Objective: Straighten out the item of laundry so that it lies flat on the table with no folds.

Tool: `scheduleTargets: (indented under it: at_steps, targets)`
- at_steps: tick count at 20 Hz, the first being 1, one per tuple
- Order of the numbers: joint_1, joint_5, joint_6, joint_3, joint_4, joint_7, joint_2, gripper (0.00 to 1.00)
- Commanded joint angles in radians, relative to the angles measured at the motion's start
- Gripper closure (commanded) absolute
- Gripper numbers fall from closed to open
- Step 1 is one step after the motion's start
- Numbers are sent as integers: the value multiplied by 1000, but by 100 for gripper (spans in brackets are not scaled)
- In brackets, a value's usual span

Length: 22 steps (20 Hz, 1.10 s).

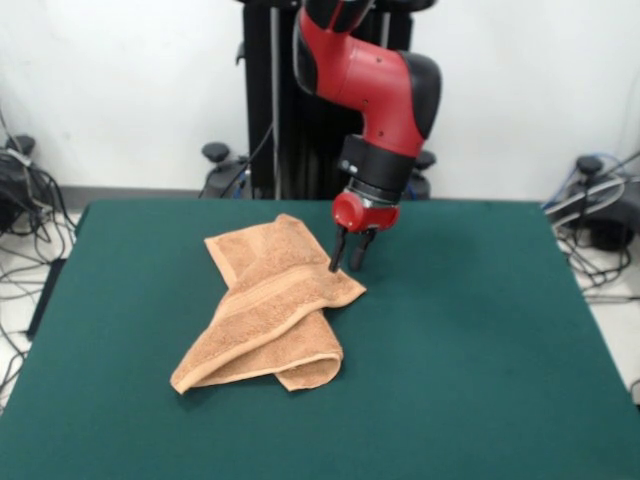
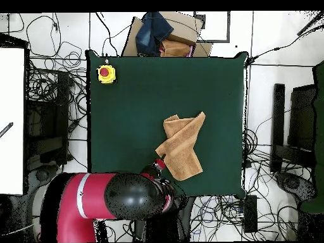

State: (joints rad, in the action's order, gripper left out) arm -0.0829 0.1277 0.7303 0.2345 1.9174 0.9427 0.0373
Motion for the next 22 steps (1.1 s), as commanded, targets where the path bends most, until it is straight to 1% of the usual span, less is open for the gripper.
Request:
scheduleTargets:
  at_steps: [1,11,13,16,20,22]
  targets:
    - [22,124,-12,-47,-261,209,116,0]
    - [14,131,-18,-45,-265,200,110,0]
    - [10,144,-29,-44,-265,196,108,0]
    - [-7,192,-92,-42,-269,171,96,0]
    - [-62,284,-172,-23,-266,128,74,0]
    - [-83,315,-199,-12,-262,123,67,0]
